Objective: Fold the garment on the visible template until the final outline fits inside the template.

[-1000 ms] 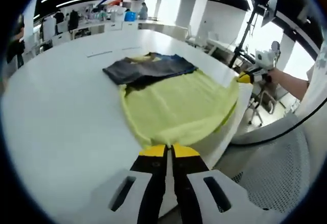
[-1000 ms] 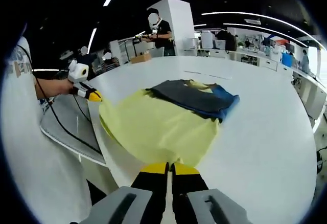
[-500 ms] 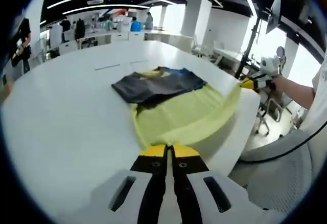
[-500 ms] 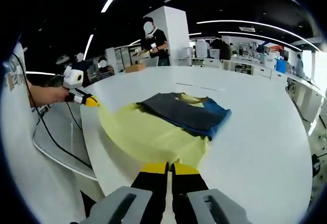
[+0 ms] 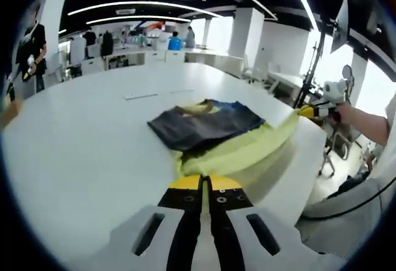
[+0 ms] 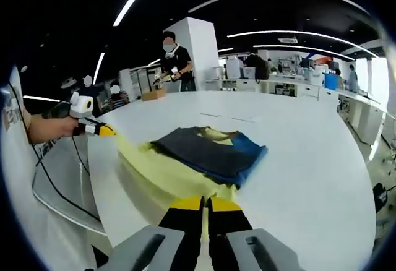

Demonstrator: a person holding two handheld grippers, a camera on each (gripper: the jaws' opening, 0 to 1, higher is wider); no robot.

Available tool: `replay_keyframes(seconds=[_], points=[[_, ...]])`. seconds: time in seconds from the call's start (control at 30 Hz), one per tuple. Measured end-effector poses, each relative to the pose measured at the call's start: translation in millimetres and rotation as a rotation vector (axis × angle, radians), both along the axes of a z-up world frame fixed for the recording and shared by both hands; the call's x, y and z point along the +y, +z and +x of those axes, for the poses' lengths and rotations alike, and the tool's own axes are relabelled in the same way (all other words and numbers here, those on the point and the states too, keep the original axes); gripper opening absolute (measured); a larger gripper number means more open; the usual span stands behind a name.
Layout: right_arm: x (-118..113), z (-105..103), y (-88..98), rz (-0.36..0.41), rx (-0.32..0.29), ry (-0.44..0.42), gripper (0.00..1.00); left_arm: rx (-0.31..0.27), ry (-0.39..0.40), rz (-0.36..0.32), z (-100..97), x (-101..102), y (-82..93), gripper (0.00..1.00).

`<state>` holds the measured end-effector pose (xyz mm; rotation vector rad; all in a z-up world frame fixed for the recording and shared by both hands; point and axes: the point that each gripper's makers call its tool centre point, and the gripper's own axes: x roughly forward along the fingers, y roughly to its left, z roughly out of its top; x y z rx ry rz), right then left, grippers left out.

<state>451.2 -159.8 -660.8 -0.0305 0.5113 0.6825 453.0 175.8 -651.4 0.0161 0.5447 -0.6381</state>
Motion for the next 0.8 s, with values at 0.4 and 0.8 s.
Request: replay_keyframes(seconds=[0.4,0.8], points=[[-4,26,5.9,-0.002,-0.02,-0.033,0.0,-0.034,0.038,-0.017,33.1,-1,5.9,0.0],[-4,45,14.8,0.006,-0.038,-0.046,0.0,-0.067,0.052,0.003,58.0,3,11.4,0.0]])
